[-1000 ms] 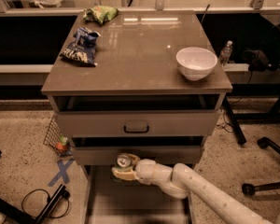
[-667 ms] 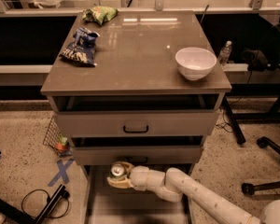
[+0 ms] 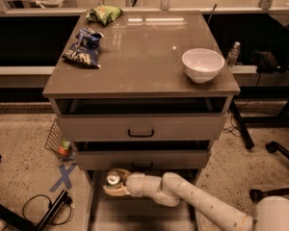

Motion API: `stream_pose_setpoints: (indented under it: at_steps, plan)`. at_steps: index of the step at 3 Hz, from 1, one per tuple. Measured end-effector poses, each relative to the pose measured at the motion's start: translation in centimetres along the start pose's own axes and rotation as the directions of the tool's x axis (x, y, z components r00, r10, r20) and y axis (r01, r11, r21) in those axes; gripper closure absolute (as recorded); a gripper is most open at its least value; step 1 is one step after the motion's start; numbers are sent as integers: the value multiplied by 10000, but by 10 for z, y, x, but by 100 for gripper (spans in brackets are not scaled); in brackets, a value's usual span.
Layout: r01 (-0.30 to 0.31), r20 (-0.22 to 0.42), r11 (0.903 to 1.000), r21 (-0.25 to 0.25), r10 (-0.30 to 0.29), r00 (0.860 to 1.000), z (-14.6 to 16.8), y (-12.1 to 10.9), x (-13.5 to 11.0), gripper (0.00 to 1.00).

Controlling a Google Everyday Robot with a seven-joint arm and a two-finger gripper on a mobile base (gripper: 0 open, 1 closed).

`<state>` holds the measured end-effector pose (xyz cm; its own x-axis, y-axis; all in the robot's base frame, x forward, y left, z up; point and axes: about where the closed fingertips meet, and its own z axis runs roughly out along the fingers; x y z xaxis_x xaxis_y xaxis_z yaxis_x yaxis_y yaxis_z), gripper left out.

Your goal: Place green can into bottom drawer

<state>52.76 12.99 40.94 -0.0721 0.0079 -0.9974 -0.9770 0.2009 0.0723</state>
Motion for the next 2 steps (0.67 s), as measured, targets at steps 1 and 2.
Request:
stream_pose_setpoints:
  at_steps: [1,2]
  plan:
    - [724,-578,9960,-515,-753,9955,27,-4,42,100]
    - [954,-1129,9911,-924,-1056,9880,45,-9,86,100]
